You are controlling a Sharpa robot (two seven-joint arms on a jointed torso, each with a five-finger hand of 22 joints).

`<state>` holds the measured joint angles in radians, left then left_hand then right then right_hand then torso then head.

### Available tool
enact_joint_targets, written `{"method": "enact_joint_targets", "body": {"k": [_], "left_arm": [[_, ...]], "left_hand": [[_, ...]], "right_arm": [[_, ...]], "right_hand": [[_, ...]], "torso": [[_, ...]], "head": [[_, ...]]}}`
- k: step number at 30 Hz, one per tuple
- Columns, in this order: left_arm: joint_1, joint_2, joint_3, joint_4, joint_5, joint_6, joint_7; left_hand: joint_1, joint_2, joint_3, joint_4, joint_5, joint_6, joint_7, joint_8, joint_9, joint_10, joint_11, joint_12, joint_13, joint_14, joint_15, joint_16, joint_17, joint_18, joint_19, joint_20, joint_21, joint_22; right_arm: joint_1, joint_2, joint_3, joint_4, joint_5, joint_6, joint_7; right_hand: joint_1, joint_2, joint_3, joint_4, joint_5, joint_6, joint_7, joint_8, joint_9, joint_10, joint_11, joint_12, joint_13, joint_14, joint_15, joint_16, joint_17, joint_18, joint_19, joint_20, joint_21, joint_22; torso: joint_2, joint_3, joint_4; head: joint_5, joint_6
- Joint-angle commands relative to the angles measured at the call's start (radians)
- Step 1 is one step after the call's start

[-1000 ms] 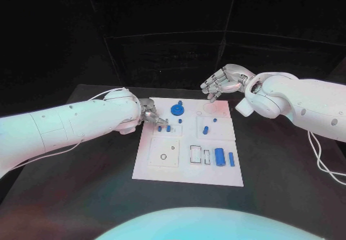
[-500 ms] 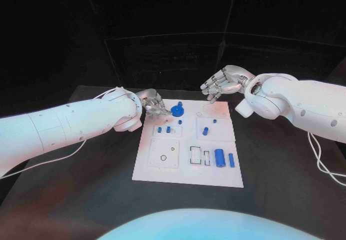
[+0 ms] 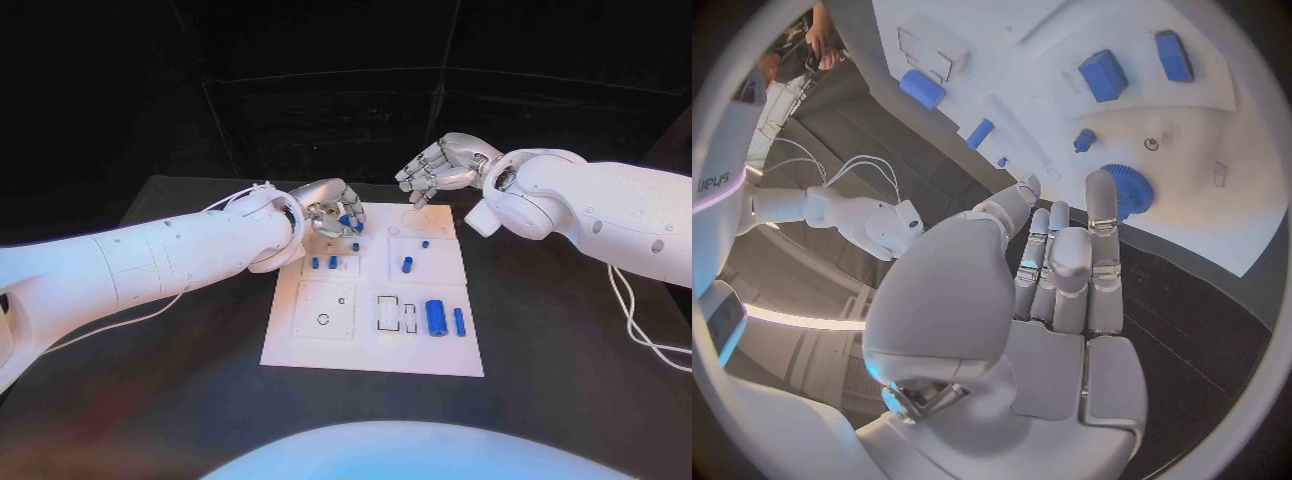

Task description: Assemble the parts on the task board

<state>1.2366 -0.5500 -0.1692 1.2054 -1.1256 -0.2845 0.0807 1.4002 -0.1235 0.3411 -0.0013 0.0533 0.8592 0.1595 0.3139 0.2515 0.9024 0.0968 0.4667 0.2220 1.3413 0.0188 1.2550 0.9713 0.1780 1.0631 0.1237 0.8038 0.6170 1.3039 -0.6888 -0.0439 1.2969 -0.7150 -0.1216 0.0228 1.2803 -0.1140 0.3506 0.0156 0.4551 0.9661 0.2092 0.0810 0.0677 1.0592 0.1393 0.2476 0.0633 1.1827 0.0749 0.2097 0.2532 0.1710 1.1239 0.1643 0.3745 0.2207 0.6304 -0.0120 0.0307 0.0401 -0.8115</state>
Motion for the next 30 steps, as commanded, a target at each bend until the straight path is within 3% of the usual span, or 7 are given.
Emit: {"method": "enact_joint_targets", "body": {"k": [1, 4, 8, 12, 15, 20, 30], "left_arm": [[0.000, 0.011, -0.007, -0.017, -0.155, 0.040, 0.083], [-0.004, 0.025, -0.014, -0.037, -0.195, 0.063, 0.081], [-0.009, 0.044, -0.018, -0.068, -0.227, 0.080, 0.090], [-0.011, 0.062, -0.019, -0.097, -0.242, 0.070, 0.092], [-0.012, 0.075, -0.019, -0.119, -0.249, 0.060, 0.081], [-0.013, 0.088, -0.019, -0.138, -0.260, 0.056, 0.061], [-0.012, 0.109, -0.019, -0.159, -0.278, 0.120, 0.023]], "left_hand": [[0.000, -0.021, -0.003, -0.010, -0.002, 0.012, -0.001, -0.020, -0.019, -0.007, 0.009, -0.032, -0.028, 0.006, 0.006, 0.010, 0.005, 0.005, 0.008, 0.004, 0.005, 0.003], [-0.001, -0.029, -0.019, -0.023, -0.003, 0.023, -0.007, -0.046, -0.043, -0.005, 0.008, -0.057, -0.057, 0.026, 0.006, 0.031, 0.029, 0.006, 0.023, 0.005, 0.011, 0.006], [-0.007, -0.029, -0.039, -0.032, -0.003, 0.043, -0.014, -0.068, -0.066, 0.011, 0.006, -0.073, -0.083, 0.063, 0.004, 0.072, 0.085, 0.006, 0.048, 0.003, 0.023, 0.012], [-0.009, -0.020, -0.049, -0.038, -0.003, 0.069, -0.016, -0.086, -0.085, 0.037, 0.002, -0.084, -0.105, 0.101, -0.001, 0.117, 0.153, 0.007, 0.075, -0.002, 0.039, 0.021], [-0.008, -0.006, -0.043, -0.041, -0.003, 0.092, -0.014, -0.098, -0.097, 0.064, -0.003, -0.097, -0.123, 0.122, -0.006, 0.138, 0.184, -0.001, 0.117, -0.007, 0.085, 0.069], [-0.004, 0.010, -0.016, -0.046, -0.003, 0.114, -0.017, -0.112, -0.110, 0.097, -0.008, -0.116, -0.143, 0.139, -0.013, 0.148, 0.199, -0.013, 0.167, -0.014, 0.140, 0.133], [-0.021, 0.010, 0.014, -0.047, -0.003, 0.150, -0.019, -0.128, -0.127, 0.139, -0.013, -0.149, -0.158, 0.143, -0.018, 0.138, 0.174, -0.022, 0.200, -0.020, 0.177, 0.180]], "right_arm": [[0.002, 0.003, 0.001, -0.002, 0.001, -0.008, 0.018], [0.002, 0.006, 0.001, -0.004, 0.000, -0.007, 0.019], [0.002, 0.008, 0.001, -0.006, -0.002, -0.005, 0.018], [0.002, 0.010, 0.001, -0.007, -0.002, -0.005, 0.017], [0.002, 0.009, 0.001, -0.004, -0.003, -0.006, 0.016], [0.002, 0.008, 0.001, -0.003, -0.003, -0.006, 0.015], [0.002, 0.011, 0.001, -0.002, -0.003, -0.005, 0.014]], "right_hand": [[0.007, 0.006, 0.005, -0.001, 0.005, -0.008, 0.001, 0.005, 0.002, -0.008, 0.001, 0.005, 0.001, -0.007, 0.000, 0.004, -0.001, 0.009, 0.007, -0.001, -0.006, -0.001], [0.007, 0.006, 0.005, -0.001, 0.005, -0.008, 0.001, 0.005, 0.002, -0.008, 0.001, 0.005, 0.001, -0.007, 0.000, 0.004, -0.001, 0.009, 0.007, -0.001, -0.006, -0.001], [0.007, 0.006, 0.005, -0.001, 0.005, -0.008, 0.001, 0.005, 0.002, -0.008, 0.001, 0.005, 0.001, -0.007, 0.000, 0.004, -0.001, 0.009, 0.007, -0.001, -0.006, -0.001], [0.007, 0.007, 0.005, -0.001, 0.005, -0.008, 0.001, 0.005, 0.002, -0.008, 0.001, 0.005, 0.001, -0.007, 0.000, 0.005, -0.001, 0.009, 0.008, -0.001, -0.006, -0.001], [0.007, 0.007, 0.005, -0.001, 0.005, -0.008, 0.001, 0.005, 0.002, -0.008, 0.001, 0.005, 0.001, -0.007, 0.000, 0.005, -0.001, 0.009, 0.008, -0.001, -0.006, -0.001], [0.007, 0.007, 0.005, -0.001, 0.005, -0.008, 0.001, 0.005, 0.002, -0.008, 0.001, 0.005, 0.001, -0.007, 0.000, 0.005, -0.001, 0.009, 0.008, -0.001, -0.006, -0.001], [0.007, 0.007, 0.005, -0.001, 0.005, -0.008, 0.001, 0.005, 0.002, -0.008, 0.001, 0.005, 0.001, -0.007, 0.000, 0.005, -0.001, 0.009, 0.008, -0.001, -0.006, -0.001]], "torso": [[0.001, -0.0005, -0.0010], [0.001, -0.0014, -0.0016], [0.000, 0.0000, 0.0002], [0.000, 0.0006, -0.0002], [0.002, 0.0003, -0.0009], [0.002, 0.0017, -0.0009], [0.000, 0.0011, 0.0004]], "head": [[0.002, 0.002], [0.002, 0.004], [-0.001, 0.005], [-0.002, 0.007], [-0.004, 0.010], [-0.006, 0.009], [-0.009, 0.004]]}}
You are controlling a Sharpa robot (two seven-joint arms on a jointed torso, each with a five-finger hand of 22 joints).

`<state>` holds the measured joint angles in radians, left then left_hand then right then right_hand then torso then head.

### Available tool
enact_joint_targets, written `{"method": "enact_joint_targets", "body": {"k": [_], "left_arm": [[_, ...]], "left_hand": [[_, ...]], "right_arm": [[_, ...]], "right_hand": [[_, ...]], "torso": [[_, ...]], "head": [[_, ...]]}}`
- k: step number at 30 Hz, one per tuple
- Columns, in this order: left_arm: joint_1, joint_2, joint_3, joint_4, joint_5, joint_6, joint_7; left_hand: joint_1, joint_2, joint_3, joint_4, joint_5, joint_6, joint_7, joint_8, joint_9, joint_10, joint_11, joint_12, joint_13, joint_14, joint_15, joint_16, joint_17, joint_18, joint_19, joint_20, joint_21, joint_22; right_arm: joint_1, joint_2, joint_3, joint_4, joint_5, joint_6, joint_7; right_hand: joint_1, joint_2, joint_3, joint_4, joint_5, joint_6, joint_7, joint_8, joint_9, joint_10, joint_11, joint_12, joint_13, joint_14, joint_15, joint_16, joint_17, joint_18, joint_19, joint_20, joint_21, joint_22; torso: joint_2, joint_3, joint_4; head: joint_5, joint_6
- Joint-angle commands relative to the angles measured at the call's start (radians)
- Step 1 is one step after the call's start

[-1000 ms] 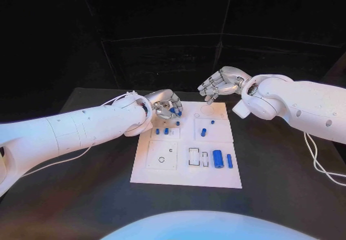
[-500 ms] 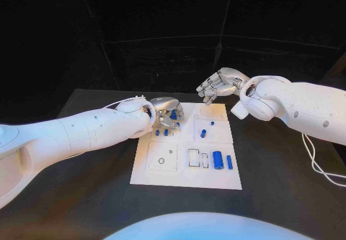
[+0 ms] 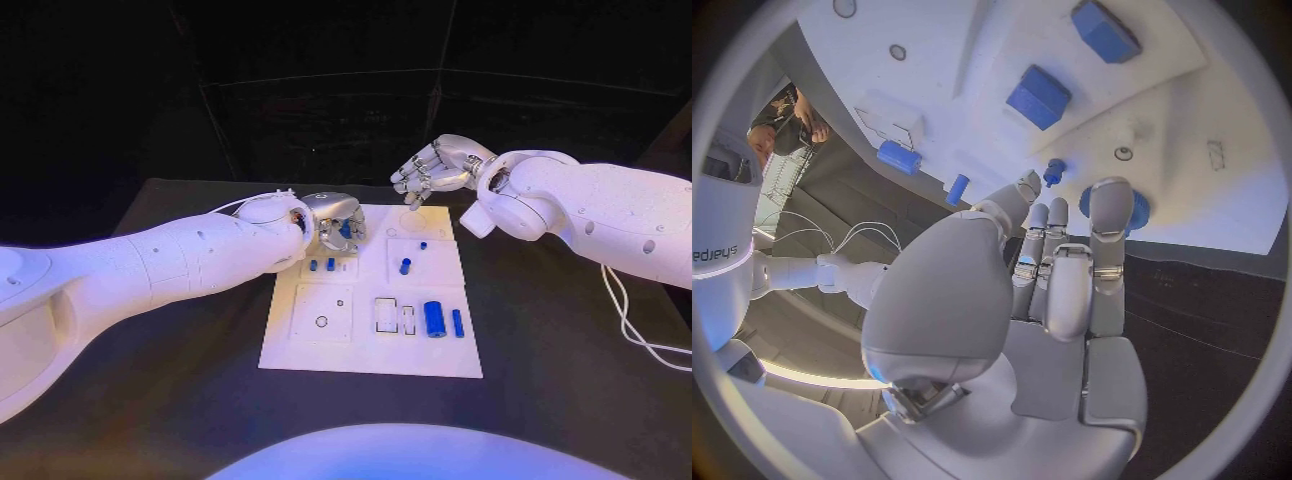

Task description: Assemble the parts on the task board

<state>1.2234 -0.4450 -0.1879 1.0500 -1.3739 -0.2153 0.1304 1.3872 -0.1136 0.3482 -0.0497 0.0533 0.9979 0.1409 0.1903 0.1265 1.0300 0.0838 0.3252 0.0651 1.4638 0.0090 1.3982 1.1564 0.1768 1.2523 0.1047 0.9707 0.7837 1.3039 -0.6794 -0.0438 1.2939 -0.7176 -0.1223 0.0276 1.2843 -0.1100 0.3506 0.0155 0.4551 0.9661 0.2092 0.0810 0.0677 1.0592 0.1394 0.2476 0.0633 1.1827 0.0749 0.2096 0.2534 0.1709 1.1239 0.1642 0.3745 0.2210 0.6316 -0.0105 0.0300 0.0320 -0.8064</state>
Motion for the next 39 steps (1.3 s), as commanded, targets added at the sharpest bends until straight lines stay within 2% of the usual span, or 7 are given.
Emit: {"method": "enact_joint_targets", "body": {"k": [1, 13, 19, 25, 39], "left_arm": [[0.001, 0.006, 0.000, -0.006, -0.033, 0.059, -0.032], [0.001, 0.030, 0.000, -0.031, -0.057, 0.118, -0.073], [0.000, 0.038, 0.000, -0.040, -0.060, 0.128, -0.087], [0.000, 0.046, 0.000, -0.047, -0.060, 0.136, -0.094], [-0.003, 0.055, 0.001, -0.067, -0.056, 0.159, -0.099]], "left_hand": [[-0.011, 0.000, 0.008, 0.002, -0.003, 0.014, -0.001, -0.005, -0.003, 0.015, 0.000, -0.009, -0.001, 0.019, -0.009, -0.009, -0.020, -0.022, 0.015, -0.001, 0.017, 0.021], [-0.021, -0.005, 0.010, 0.004, -0.003, 0.019, -0.001, -0.011, -0.007, 0.022, -0.001, -0.018, -0.001, 0.018, -0.010, -0.015, -0.035, -0.025, 0.027, -0.003, 0.031, 0.038], [-0.026, -0.004, 0.012, 0.006, -0.002, 0.019, 0.000, -0.015, -0.010, 0.022, 0.000, -0.024, -0.001, 0.019, -0.010, -0.017, -0.039, -0.028, 0.033, -0.003, 0.040, 0.050], [-0.027, 0.013, 0.028, 0.010, -0.002, 0.030, -0.002, -0.019, -0.015, 0.033, -0.003, -0.033, -0.001, 0.021, -0.012, -0.016, -0.039, -0.030, 0.041, -0.004, 0.048, 0.062], [-0.023, 0.030, 0.059, 0.006, -0.003, 0.059, -0.008, -0.020, -0.020, 0.069, -0.011, -0.040, 0.003, 0.024, -0.019, -0.014, -0.041, -0.032, 0.049, -0.010, 0.057, 0.077]], "right_arm": [[0.002, 0.002, 0.001, 0.001, 0.000, -0.004, 0.009], [0.002, 0.004, 0.001, 0.002, 0.000, -0.001, 0.008], [0.002, 0.003, 0.001, 0.003, 0.000, -0.002, 0.008], [0.002, 0.004, 0.001, 0.004, 0.000, -0.002, 0.010], [0.002, 0.005, 0.001, 0.004, 0.000, -0.001, 0.011]], "right_hand": [[0.003, 0.003, 0.005, -0.001, 0.005, -0.008, 0.001, 0.005, 0.002, -0.008, 0.001, 0.005, 0.001, -0.007, 0.000, 0.005, -0.002, 0.009, 0.008, -0.001, -0.006, -0.001], [0.003, 0.003, 0.005, -0.001, 0.005, -0.008, 0.001, 0.005, 0.002, -0.008, 0.001, 0.005, 0.001, -0.007, 0.000, 0.005, -0.002, 0.009, 0.008, -0.001, -0.006, -0.001], [0.003, 0.003, 0.005, -0.001, 0.005, -0.008, 0.001, 0.005, 0.002, -0.008, 0.001, 0.005, 0.001, -0.007, 0.000, 0.005, -0.002, 0.009, 0.008, -0.001, -0.006, -0.001], [0.003, 0.003, 0.006, 0.000, 0.004, -0.007, 0.001, 0.006, 0.002, -0.008, 0.002, 0.007, 0.001, -0.008, 0.000, 0.006, -0.002, 0.009, 0.009, -0.001, -0.007, -0.002], [0.003, 0.003, 0.006, 0.000, 0.004, -0.007, 0.001, 0.006, 0.002, -0.008, 0.002, 0.007, 0.001, -0.008, 0.000, 0.006, -0.002, 0.009, 0.009, -0.001, -0.007, -0.002]], "torso": [[0.000, 0.0000, 0.0007], [-0.002, -0.0003, 0.0006], [-0.001, -0.0005, 0.0016], [-0.001, -0.0012, 0.0027], [-0.001, -0.0015, 0.0026]], "head": [[-0.001, 0.000], [-0.002, -0.001], [-0.004, -0.001], [-0.007, -0.004], [-0.007, -0.009]]}}
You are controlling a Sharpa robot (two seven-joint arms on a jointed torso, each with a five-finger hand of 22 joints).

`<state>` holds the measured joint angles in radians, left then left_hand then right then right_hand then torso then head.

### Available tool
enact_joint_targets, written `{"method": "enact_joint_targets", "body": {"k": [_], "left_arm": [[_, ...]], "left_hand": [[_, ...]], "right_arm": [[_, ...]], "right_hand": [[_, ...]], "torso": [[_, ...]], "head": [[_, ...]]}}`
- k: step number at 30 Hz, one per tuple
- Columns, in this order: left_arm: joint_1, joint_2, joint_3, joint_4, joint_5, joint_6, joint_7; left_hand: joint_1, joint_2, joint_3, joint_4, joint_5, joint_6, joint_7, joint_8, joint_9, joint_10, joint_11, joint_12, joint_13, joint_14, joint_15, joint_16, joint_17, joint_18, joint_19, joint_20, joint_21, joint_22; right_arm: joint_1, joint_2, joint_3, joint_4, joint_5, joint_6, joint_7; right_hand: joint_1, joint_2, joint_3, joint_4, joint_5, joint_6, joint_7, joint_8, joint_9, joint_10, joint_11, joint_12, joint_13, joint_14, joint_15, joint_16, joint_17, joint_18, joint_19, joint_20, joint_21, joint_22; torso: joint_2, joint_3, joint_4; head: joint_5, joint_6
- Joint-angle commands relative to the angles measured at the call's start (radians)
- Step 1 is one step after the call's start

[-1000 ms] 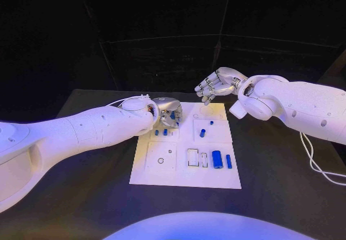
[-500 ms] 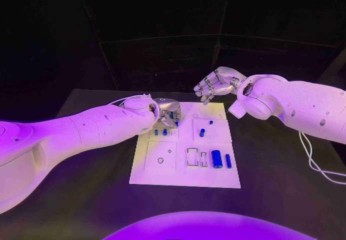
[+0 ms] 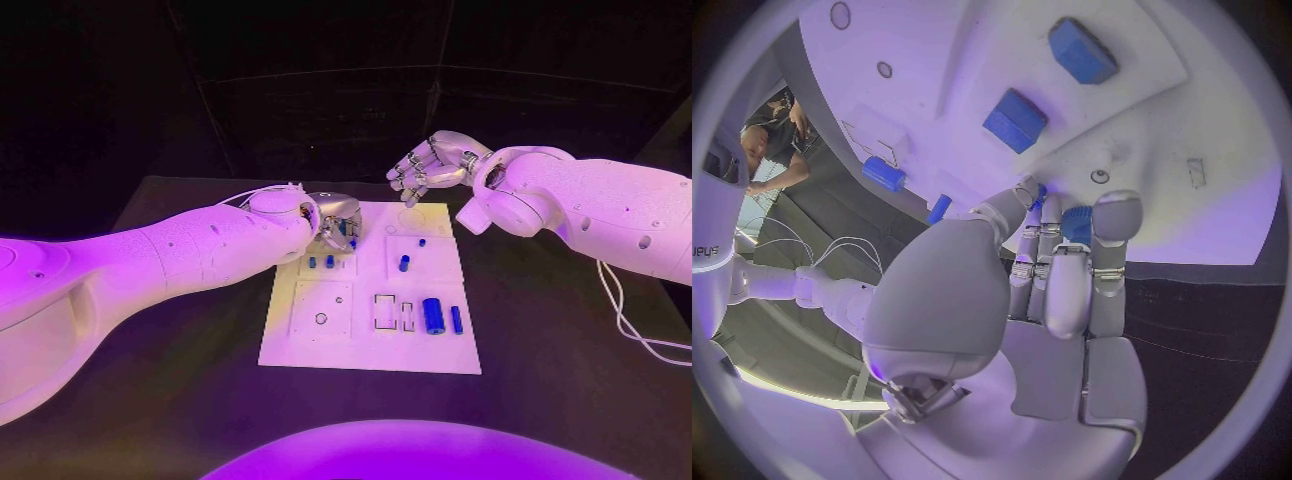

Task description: Assemble the parts on the task board

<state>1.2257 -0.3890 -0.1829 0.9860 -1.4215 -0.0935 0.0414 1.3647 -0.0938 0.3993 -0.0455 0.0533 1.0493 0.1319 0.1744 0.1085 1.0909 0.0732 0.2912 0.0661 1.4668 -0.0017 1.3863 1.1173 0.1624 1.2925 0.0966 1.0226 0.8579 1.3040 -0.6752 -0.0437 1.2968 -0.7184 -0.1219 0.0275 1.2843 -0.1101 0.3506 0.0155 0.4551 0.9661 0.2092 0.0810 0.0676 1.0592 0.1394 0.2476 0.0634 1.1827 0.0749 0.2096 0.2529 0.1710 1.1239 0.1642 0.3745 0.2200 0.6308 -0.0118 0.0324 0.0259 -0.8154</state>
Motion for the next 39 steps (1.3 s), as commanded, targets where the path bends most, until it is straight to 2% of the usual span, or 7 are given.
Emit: {"method": "enact_joint_targets", "body": {"k": [1, 11, 13, 19, 24, 33, 39], "left_arm": [[-0.006, -0.001, -0.004, -0.002, -0.005, 0.024, -0.004], [-0.007, -0.033, 0.003, 0.032, 0.064, -0.090, 0.051], [-0.007, -0.043, 0.015, 0.043, 0.082, -0.106, 0.059], [-0.006, -0.085, 0.067, 0.092, 0.147, -0.113, 0.063], [-0.003, -0.145, 0.094, 0.149, 0.194, -0.102, 0.053], [0.003, -0.234, 0.102, 0.204, 0.222, -0.044, 0.019], [0.001, -0.247, 0.099, 0.197, 0.224, -0.020, 0.009]], "left_hand": [[-0.002, 0.012, 0.012, 0.001, -0.003, 0.013, -0.001, -0.004, -0.002, 0.014, -0.002, -0.008, 0.002, 0.021, -0.009, -0.002, -0.002, -0.018, 0.011, -0.003, 0.007, 0.006], [0.001, 0.015, 0.042, -0.010, -0.002, 0.016, 0.005, -0.017, -0.011, 0.026, -0.001, -0.028, 0.000, 0.022, -0.010, -0.001, -0.006, -0.026, 0.029, -0.006, 0.035, 0.044], [0.000, 0.013, 0.043, -0.011, -0.002, 0.016, 0.006, -0.018, -0.011, 0.025, 0.000, -0.030, 0.000, 0.022, -0.010, -0.001, -0.006, -0.027, 0.030, -0.006, 0.037, 0.047], [-0.009, 0.012, 0.045, -0.007, -0.002, 0.018, 0.008, -0.020, -0.013, 0.027, 0.002, -0.034, 0.000, 0.021, -0.008, -0.003, -0.012, -0.026, 0.029, -0.005, 0.034, 0.043], [-0.011, 0.010, 0.046, -0.007, -0.002, 0.020, 0.009, -0.021, -0.014, 0.030, 0.001, -0.035, 0.001, 0.021, -0.008, -0.003, -0.013, -0.026, 0.029, -0.004, 0.035, 0.044], [-0.011, 0.006, 0.047, -0.009, -0.002, 0.022, 0.009, -0.021, -0.014, 0.034, 0.001, -0.036, 0.001, 0.021, -0.008, -0.003, -0.014, -0.026, 0.030, -0.004, 0.036, 0.046], [-0.011, 0.004, 0.047, -0.012, -0.002, 0.024, 0.008, -0.021, -0.014, 0.036, 0.001, -0.036, 0.002, 0.021, -0.008, -0.003, -0.015, -0.027, 0.030, -0.004, 0.037, 0.048]], "right_arm": [[0.002, 0.001, 0.001, 0.001, 0.000, -0.001, 0.011], [0.002, 0.000, 0.001, 0.001, 0.000, -0.001, 0.011], [0.002, 0.000, 0.001, 0.001, 0.000, -0.002, 0.011], [0.002, -0.002, 0.001, 0.006, 0.000, -0.003, 0.011], [0.002, -0.002, 0.001, 0.007, 0.000, -0.001, 0.011], [0.002, -0.005, 0.000, 0.006, 0.000, -0.001, 0.011], [0.002, -0.003, 0.000, 0.003, 0.000, -0.001, 0.011]], "right_hand": [[0.003, 0.003, 0.006, 0.000, 0.004, -0.007, 0.001, 0.006, 0.002, -0.008, 0.002, 0.007, 0.001, -0.008, 0.000, 0.006, -0.002, 0.009, 0.009, -0.001, -0.007, -0.001], [0.003, 0.003, 0.006, 0.000, 0.004, -0.007, 0.001, 0.006, 0.002, -0.008, 0.002, 0.007, 0.001, -0.008, 0.000, 0.006, -0.002, 0.009, 0.009, -0.001, -0.007, -0.001], [0.002, 0.004, 0.006, 0.001, 0.004, -0.007, 0.002, 0.006, 0.002, -0.008, 0.002, 0.008, 0.001, -0.008, 0.000, 0.007, -0.002, 0.008, 0.010, -0.001, -0.007, -0.001], [0.001, 0.004, 0.006, 0.002, 0.003, -0.007, 0.002, 0.006, 0.002, -0.009, 0.002, 0.008, 0.001, -0.008, 0.001, 0.007, -0.002, 0.008, 0.010, -0.001, -0.008, -0.002], [-0.002, 0.004, 0.005, 0.005, 0.003, -0.008, 0.002, 0.007, 0.002, -0.009, 0.002, 0.009, 0.001, -0.008, 0.001, 0.008, -0.003, 0.008, 0.010, 0.000, -0.009, -0.002], [-0.002, 0.004, 0.005, 0.005, 0.003, -0.008, 0.002, 0.007, 0.002, -0.009, 0.002, 0.009, 0.001, -0.008, 0.001, 0.008, -0.003, 0.008, 0.010, 0.000, -0.009, -0.002], [-0.002, 0.004, 0.005, 0.005, 0.003, -0.008, 0.002, 0.007, 0.002, -0.009, 0.002, 0.009, 0.001, -0.008, 0.001, 0.008, -0.003, 0.008, 0.010, 0.000, -0.009, -0.002]], "torso": [[-0.001, -0.0002, 0.0004], [-0.002, -0.0002, 0.0014], [-0.002, 0.0001, 0.0017], [-0.002, -0.0016, 0.0025], [-0.002, -0.0004, 0.0030], [-0.002, -0.0002, 0.0024], [-0.001, -0.0007, 0.0005]], "head": [[-0.001, 0.001], [-0.003, 0.003], [-0.002, 0.002], [-0.005, 0.001], [-0.004, 0.004], [0.001, 0.003], [0.007, 0.004]]}}
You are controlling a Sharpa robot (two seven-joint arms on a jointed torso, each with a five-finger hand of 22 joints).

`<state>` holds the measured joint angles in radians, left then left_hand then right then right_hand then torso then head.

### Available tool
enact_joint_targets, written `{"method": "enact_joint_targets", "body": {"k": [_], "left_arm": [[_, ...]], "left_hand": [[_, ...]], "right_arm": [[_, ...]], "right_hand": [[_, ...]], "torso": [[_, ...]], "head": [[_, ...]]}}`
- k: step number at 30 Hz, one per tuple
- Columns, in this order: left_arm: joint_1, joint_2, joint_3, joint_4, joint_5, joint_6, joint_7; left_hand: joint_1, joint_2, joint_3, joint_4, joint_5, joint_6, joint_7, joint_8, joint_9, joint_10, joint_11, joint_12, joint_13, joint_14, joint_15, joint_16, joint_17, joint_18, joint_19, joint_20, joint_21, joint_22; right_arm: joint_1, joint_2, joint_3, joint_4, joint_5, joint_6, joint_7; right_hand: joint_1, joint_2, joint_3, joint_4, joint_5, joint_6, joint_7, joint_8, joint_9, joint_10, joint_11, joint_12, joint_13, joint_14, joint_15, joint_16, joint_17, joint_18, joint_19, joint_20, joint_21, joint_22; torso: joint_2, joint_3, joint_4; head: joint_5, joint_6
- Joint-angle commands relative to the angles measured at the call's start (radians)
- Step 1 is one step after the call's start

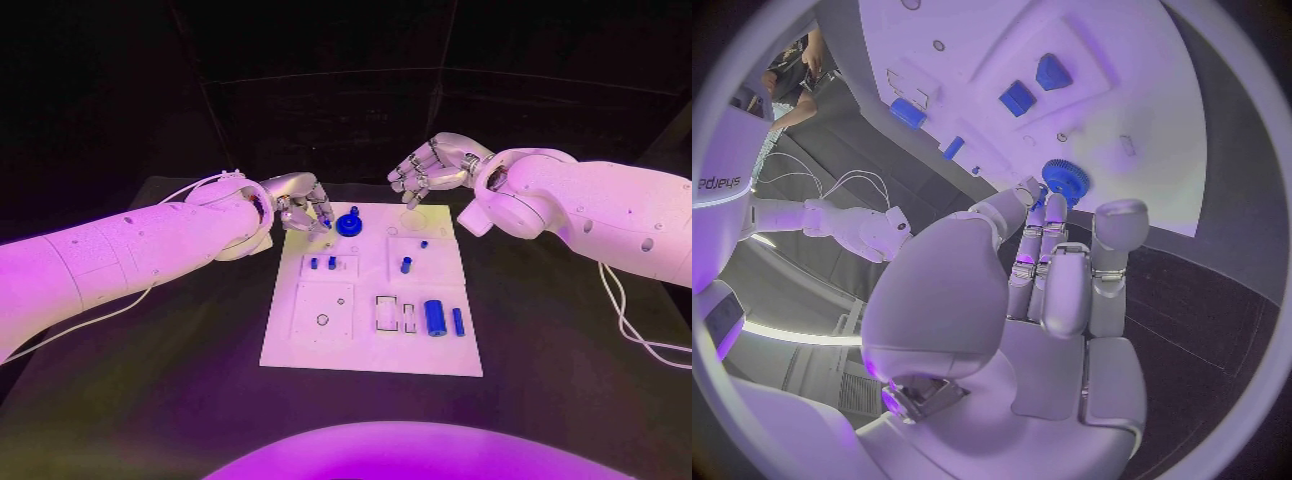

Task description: Assemble the parts on the task board

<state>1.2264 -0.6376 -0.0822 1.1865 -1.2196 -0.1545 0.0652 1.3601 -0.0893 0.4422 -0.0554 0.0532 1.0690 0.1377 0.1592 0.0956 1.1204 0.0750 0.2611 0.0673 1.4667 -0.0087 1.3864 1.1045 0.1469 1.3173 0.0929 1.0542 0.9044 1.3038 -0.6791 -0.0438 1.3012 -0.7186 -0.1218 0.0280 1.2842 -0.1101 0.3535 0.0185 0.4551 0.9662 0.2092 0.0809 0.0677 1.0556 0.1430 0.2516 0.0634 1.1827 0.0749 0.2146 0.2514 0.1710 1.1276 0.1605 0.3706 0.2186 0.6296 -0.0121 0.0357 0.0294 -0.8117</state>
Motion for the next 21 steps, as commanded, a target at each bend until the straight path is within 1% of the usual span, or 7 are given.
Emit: {"method": "enact_joint_targets", "body": {"k": [1, 4, 7, 8, 11, 15, 21], "left_arm": [[-0.001, 0.003, -0.004, -0.007, 0.022, 0.042, -0.015], [-0.005, 0.010, -0.010, -0.022, 0.022, 0.047, -0.014], [-0.008, 0.020, -0.012, -0.036, 0.022, 0.050, -0.011], [-0.010, 0.023, -0.012, -0.040, 0.022, 0.049, -0.009], [-0.013, 0.035, -0.014, -0.056, 0.022, 0.049, -0.004], [-0.016, 0.048, -0.018, -0.071, 0.005, 0.058, -0.001], [-0.018, 0.058, -0.026, -0.088, -0.022, 0.081, -0.007]], "left_hand": [[-0.006, -0.001, 0.004, -0.002, -0.002, 0.004, 0.003, -0.006, -0.002, 0.007, -0.001, -0.006, 0.001, 0.021, -0.001, -0.003, -0.002, -0.011, 0.005, 0.000, 0.005, 0.002], [-0.010, -0.004, 0.003, -0.001, -0.003, 0.005, 0.003, -0.007, -0.002, 0.008, 0.000, -0.007, 0.001, 0.021, -0.001, -0.003, -0.004, -0.011, 0.004, 0.000, 0.003, 0.000], [-0.010, -0.004, 0.003, -0.001, -0.003, 0.005, 0.003, -0.007, -0.002, 0.008, 0.000, -0.008, 0.001, 0.021, -0.001, -0.003, -0.004, -0.011, 0.004, 0.000, 0.003, 0.000], [-0.010, -0.004, 0.003, -0.002, -0.003, 0.005, 0.003, -0.007, -0.002, 0.008, 0.000, -0.008, 0.001, 0.021, -0.001, -0.003, -0.004, -0.011, 0.004, 0.000, 0.003, 0.000], [-0.009, -0.005, 0.003, -0.003, -0.002, 0.006, 0.003, -0.007, -0.002, 0.010, -0.001, -0.008, 0.001, 0.020, -0.001, -0.004, -0.004, -0.010, 0.003, 0.000, 0.001, -0.003], [-0.008, -0.006, 0.004, -0.005, -0.002, 0.009, 0.002, -0.007, -0.002, 0.013, -0.002, -0.008, 0.002, 0.020, -0.001, -0.004, -0.005, -0.010, 0.003, 0.000, 0.000, -0.004], [-0.008, -0.007, 0.004, -0.006, -0.003, 0.010, 0.002, -0.007, -0.003, 0.014, -0.002, -0.008, 0.002, 0.020, -0.001, -0.004, -0.007, -0.009, 0.002, 0.000, -0.001, -0.005]], "right_arm": [[0.002, 0.001, 0.001, -0.001, 0.001, -0.001, 0.011], [0.002, 0.001, 0.001, -0.003, 0.001, 0.000, 0.012], [0.002, 0.001, 0.001, -0.004, 0.001, 0.000, 0.012], [0.002, 0.001, 0.001, -0.004, 0.001, 0.000, 0.012], [0.002, 0.002, 0.001, -0.004, 0.001, 0.001, 0.013], [0.002, 0.004, 0.001, -0.005, 0.001, 0.000, 0.016], [0.002, 0.005, 0.001, -0.005, 0.001, -0.004, 0.024]], "right_hand": [[-0.002, 0.004, 0.002, 0.002, 0.003, -0.008, 0.002, 0.007, 0.002, -0.005, -0.001, 0.005, 0.001, -0.008, 0.001, 0.003, -0.001, 0.008, 0.007, 0.003, -0.005, -0.001], [-0.002, 0.004, 0.002, 0.002, 0.003, -0.008, 0.002, 0.007, 0.002, -0.005, -0.001, 0.005, 0.001, -0.008, 0.001, 0.003, -0.001, 0.008, 0.007, 0.003, -0.005, -0.001], [-0.002, 0.004, 0.002, 0.002, 0.003, -0.008, 0.002, 0.007, 0.002, -0.005, -0.001, 0.005, 0.001, -0.008, 0.001, 0.003, -0.001, 0.008, 0.007, 0.003, -0.005, -0.001], [-0.002, 0.004, 0.002, 0.002, 0.003, -0.008, 0.002, 0.007, 0.002, -0.005, -0.001, 0.005, 0.001, -0.008, 0.001, 0.003, -0.001, 0.008, 0.007, 0.003, -0.005, -0.001], [-0.003, 0.003, 0.001, 0.003, 0.003, -0.008, 0.002, 0.007, 0.002, -0.006, -0.001, 0.005, 0.001, -0.008, 0.001, 0.003, -0.002, 0.008, 0.007, 0.004, -0.006, -0.001], [-0.004, 0.003, 0.001, 0.004, 0.003, -0.008, 0.002, 0.007, 0.002, -0.006, -0.001, 0.006, 0.001, -0.008, 0.001, 0.004, -0.002, 0.008, 0.007, 0.004, -0.007, -0.002], [-0.005, 0.003, 0.001, 0.004, 0.003, -0.008, 0.002, 0.007, 0.002, -0.006, -0.001, 0.006, 0.001, -0.009, 0.001, 0.004, -0.002, 0.008, 0.007, 0.004, -0.007, -0.002]], "torso": [[0.001, -0.0006, -0.0034], [0.001, -0.0008, -0.0043], [0.001, -0.0005, -0.0054], [0.001, 0.0002, -0.0053], [0.001, 0.0013, -0.0045], [0.001, 0.0010, -0.0046], [0.001, 0.0013, -0.0046]], "head": [[0.005, 0.000], [0.007, 0.001], [0.011, 0.000], [0.011, 0.000], [0.011, 0.001], [0.010, -0.002], [0.009, -0.002]]}}
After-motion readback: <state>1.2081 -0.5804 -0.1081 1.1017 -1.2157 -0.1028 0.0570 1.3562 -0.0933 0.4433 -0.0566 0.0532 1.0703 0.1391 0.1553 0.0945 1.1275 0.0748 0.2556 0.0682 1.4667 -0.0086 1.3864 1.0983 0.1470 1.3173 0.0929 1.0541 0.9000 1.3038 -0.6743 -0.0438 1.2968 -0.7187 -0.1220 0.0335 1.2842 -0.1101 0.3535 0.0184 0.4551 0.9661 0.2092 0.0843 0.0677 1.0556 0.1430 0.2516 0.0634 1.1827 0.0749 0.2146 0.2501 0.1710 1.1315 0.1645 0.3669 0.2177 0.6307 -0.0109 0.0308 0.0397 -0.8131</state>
